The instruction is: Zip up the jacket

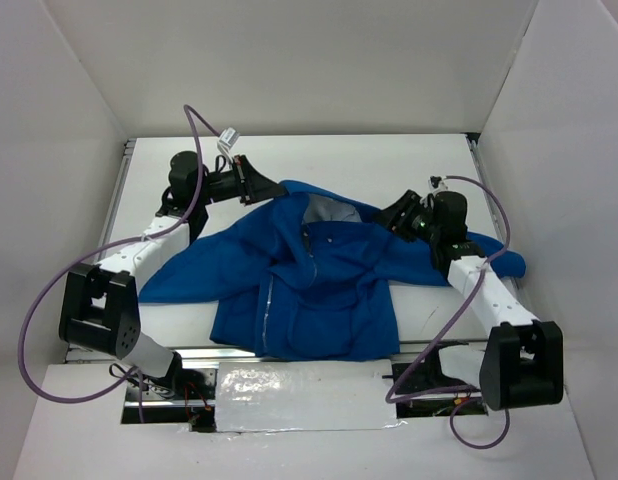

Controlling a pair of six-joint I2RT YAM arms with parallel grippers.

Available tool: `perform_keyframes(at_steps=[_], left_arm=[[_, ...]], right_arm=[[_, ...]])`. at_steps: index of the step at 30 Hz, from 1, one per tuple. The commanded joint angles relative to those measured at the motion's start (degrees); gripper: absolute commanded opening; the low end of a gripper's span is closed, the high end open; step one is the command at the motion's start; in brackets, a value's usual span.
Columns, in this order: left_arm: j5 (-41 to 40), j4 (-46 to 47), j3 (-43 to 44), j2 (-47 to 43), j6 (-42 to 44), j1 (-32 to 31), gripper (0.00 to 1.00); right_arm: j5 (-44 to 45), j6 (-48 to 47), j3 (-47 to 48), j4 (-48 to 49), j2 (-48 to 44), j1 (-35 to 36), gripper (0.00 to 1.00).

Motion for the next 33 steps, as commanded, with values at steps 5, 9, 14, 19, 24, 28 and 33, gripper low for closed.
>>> perform_keyframes(at_steps=[5,9,14,19,24,28,33], left_arm=[[2.7,-0.4,4.6,2.5,-1.0,0.7,0.00],[5.6,18.8,1.8,5.1,-17.3,0.6,0.00],[6.7,32.0,2.8,7.9,-24.1,-0.4,0.00],[5.6,23.1,4.5,6.5,-17.7,-1.7,0.00],[6.3,24.1,4.7,6.6,-17.8,-2.5,0.00],[7.4,28.8,4.3,7.5,-21.1,-2.5,0.00],[8.2,30.4,4.5,7.6,-22.0,-2.5,0.00]], right_arm=[[-6.4,-5.9,-0.3,10.0,-10.8,3.5,0.88],[-8.7,-10.2,-7.6,12.5,-24.8,8.3,0.89],[-8.5,-12.0,-8.1,9.5,-24.3,14.6,0.86],[-13.5,-10.0,-6.4,15.7,-10.3,17.6,0.86],[-19.5,-10.4,-4.4,26.6,1.4,18.8,0.90],[-24.1,-10.7,-0.5,31.6,8.7,19.6,0.90],[-27.4,-9.3,3.5,33.9,15.9,21.2,0.89]])
